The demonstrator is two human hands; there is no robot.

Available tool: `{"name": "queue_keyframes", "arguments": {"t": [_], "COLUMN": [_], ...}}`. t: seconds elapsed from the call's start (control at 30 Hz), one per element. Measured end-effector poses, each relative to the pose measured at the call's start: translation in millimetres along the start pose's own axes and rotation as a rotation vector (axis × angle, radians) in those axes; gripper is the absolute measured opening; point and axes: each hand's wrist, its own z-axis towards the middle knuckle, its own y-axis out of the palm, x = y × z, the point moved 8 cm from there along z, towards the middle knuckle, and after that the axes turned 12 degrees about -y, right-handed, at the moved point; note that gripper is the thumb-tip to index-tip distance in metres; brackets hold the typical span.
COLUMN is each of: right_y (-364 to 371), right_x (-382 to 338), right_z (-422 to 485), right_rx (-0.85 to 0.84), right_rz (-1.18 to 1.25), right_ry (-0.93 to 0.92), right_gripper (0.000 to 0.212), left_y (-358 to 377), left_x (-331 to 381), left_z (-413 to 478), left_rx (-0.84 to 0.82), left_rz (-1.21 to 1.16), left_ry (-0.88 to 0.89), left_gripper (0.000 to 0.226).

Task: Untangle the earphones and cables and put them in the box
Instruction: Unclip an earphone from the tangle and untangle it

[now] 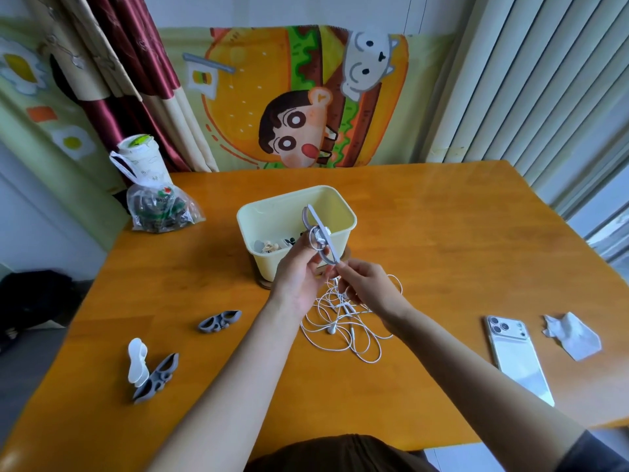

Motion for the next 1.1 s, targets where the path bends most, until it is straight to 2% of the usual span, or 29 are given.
{"name": "queue_keyframes", "arguments": {"t": [0.07, 0.13, 0.2, 0.3, 0.47, 0.57, 0.7, 0.8, 1.1], "right_y": [1, 2, 3, 1, -22, -36, -54, -60, -63], "right_x": [-1, -2, -5, -16, -36, -44, -45, -41, -38], "right_z": [-1, -2, -3, -3, 2, 8, 16, 19, 18], "right_rx": [-0.013, -0.032, -0.048, -0.106, -0.122, -0.085, -0.004, 0.027, 0.088], "right_rz": [-0.037, -0.084, -0.161, -0.327, -0.508, -0.574, -0.573, -0.566, -0.535], "right_ry": [-0.025, -0.043, -0.068, -0.138, -0.224, -0.264, -0.272, -0.268, -0.282], "right_gripper": [0.03, 0.027, 0.025, 0.026, 0.024, 0.024, 0.024, 0.024, 0.022], "left_y": [-12, -25, -32, -30, -37, -33, -19, -15, -20], "left_x": [0, 4, 16, 27, 22, 14, 1, -5, -12], "left_z": [4, 4, 0, -8, -8, -4, -3, 0, 3], "left_rx": [0.149, 0.315, 0.446, 0.502, 0.459, 0.352, 0.174, 0.081, 0.055], "left_rz": [-0.03, 0.038, 0.303, 0.674, 0.914, 0.963, 0.905, 0.865, 0.797], "left_ry": [0.02, 0.1, 0.245, 0.418, 0.43, 0.367, 0.293, 0.257, 0.184], "left_gripper": [0.027, 0.03, 0.028, 0.027, 0.029, 0.028, 0.025, 0.031, 0.029]}}
